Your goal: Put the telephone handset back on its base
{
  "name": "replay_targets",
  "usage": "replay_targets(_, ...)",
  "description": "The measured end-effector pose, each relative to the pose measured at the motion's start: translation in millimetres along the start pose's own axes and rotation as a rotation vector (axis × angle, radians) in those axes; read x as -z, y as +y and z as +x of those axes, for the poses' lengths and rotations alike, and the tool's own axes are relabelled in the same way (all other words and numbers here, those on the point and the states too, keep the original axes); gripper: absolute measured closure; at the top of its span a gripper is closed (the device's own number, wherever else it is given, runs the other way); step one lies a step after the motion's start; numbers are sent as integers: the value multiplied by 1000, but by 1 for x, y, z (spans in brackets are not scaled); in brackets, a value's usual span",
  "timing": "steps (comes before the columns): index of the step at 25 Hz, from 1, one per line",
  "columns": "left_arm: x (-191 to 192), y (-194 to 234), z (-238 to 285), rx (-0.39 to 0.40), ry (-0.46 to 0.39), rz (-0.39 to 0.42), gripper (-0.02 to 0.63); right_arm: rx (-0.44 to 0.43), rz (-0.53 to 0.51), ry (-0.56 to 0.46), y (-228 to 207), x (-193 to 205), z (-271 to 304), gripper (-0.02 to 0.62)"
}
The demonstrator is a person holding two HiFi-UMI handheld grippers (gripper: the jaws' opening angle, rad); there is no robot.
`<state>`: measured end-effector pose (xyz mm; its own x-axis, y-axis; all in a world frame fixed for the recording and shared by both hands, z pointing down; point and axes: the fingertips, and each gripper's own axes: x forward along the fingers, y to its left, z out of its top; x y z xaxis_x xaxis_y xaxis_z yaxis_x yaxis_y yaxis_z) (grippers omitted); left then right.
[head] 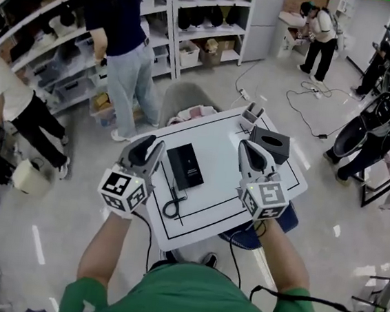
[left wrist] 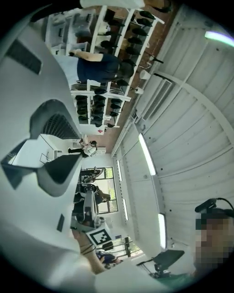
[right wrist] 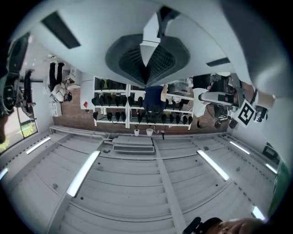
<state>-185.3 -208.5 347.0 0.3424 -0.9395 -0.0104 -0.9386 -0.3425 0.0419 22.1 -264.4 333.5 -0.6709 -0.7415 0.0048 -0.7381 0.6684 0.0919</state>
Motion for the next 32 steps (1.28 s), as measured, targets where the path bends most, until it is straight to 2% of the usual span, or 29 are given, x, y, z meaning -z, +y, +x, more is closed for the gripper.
replay_targets(3, -22, -5, 0, -27, -20, 66, 488, -21, -15, -11, 7, -15, 13, 572)
replay_targets(6, -36, -11, -10, -58, -45, 77, 488, -19, 14, -48, 23, -27, 9, 572)
replay_targets(9, -40, -11, -21, -83, -68, 65, 488, -23, 29, -71, 40, -29, 1, 572)
replay_targets(12, -31, -9, -36, -111, -68, 18, 488, -19, 39, -66, 53, -19, -15, 572)
replay_targets(17, -27, -1, -40, -150, -67, 2, 488, -2, 55, -90, 50, -25, -23, 572)
replay_targets(28, -15, -7, -32, -134, -39, -16, 488, 21, 41, -96, 46, -27, -32, 572)
replay_targets(32, -14, -6, -32, -113, -40, -71, 489, 20, 43, -98, 50, -29, -33, 572)
